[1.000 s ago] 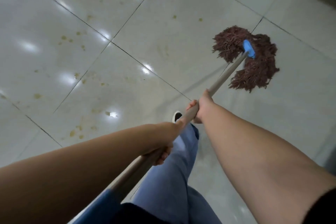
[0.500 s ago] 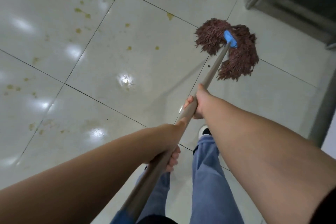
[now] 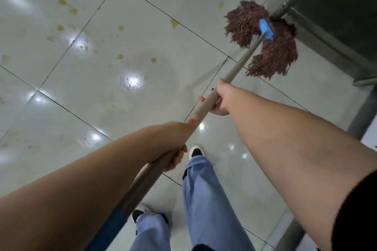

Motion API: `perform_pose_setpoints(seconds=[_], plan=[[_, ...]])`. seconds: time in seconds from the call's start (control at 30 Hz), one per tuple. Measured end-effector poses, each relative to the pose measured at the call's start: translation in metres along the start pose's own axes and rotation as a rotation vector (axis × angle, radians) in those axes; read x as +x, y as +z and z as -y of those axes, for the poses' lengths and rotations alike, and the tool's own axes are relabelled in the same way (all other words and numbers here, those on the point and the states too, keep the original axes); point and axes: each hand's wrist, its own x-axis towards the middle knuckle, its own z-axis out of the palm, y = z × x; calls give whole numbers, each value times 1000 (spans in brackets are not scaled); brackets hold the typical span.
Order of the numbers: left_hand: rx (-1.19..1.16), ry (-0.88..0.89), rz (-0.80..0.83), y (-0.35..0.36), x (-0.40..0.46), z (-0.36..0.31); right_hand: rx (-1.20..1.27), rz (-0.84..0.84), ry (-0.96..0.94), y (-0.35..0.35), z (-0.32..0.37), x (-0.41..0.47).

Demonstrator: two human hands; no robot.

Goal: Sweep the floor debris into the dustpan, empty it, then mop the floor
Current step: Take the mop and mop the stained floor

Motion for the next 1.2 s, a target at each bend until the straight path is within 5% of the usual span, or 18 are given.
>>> perform_pose_setpoints(seconds=[0.23,0.4,0.67,0.93,1.2], plan=[[-87,66,-11,9,3,24,1,-99,-201,4,-15,26],[-34,115,-64,3,21,112,7,-72,-179,22,-83,21],[4,38,-119,-31,32,386,-49,-84,-111,102,-337,-15],[-56,-245,-105,-26,-20,637,-270,-80,67,154,-588,-75],[-23,-286,-180,-36,-28,632,-231,-60,66,169,-590,-79]])
